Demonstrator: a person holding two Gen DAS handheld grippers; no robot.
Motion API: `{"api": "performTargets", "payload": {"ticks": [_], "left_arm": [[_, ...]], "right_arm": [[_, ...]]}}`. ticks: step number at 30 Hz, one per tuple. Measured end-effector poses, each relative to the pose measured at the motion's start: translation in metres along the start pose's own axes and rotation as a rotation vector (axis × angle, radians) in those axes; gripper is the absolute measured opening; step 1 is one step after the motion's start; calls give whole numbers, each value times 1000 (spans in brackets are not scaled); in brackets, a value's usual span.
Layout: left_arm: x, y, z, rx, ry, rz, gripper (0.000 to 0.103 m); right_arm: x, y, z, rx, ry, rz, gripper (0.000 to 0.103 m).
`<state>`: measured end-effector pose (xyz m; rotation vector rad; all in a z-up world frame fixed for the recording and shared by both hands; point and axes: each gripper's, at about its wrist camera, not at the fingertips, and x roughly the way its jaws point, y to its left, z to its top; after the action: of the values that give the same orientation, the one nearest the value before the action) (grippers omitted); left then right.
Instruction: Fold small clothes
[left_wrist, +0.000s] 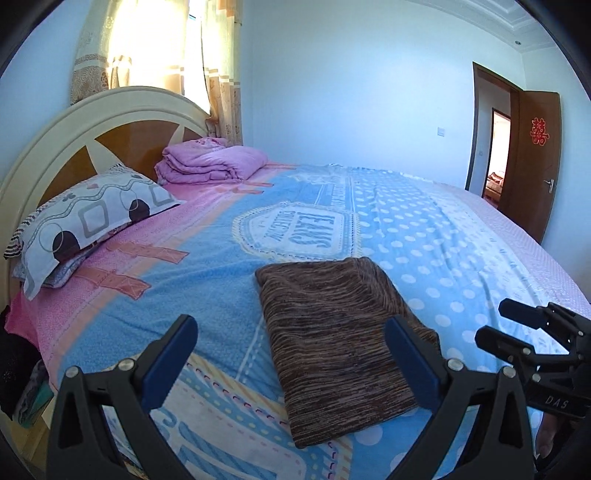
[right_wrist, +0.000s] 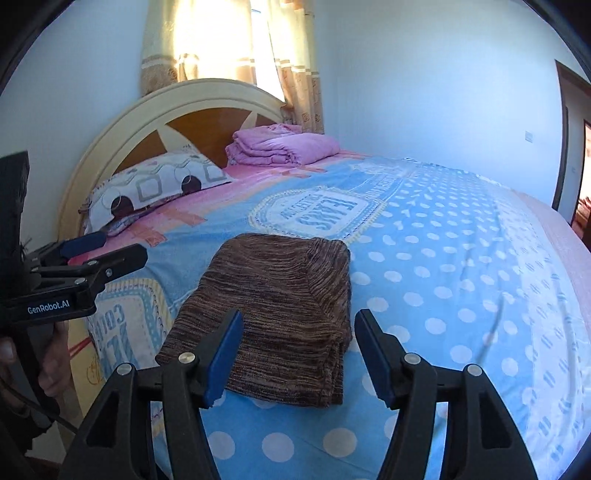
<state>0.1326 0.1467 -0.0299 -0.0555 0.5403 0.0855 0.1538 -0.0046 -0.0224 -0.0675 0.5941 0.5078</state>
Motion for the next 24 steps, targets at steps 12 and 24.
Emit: {"api": "performTargets", "payload": {"ticks": [12, 24], "left_arm": [[-6, 0, 0, -8, -8, -3, 103], [-11, -4, 2, 1, -16, -11, 103]], "right_arm": [[-12, -2, 0, 22, -20, 1, 63], [-22, -2, -4, 23, -27, -5, 64]]}}
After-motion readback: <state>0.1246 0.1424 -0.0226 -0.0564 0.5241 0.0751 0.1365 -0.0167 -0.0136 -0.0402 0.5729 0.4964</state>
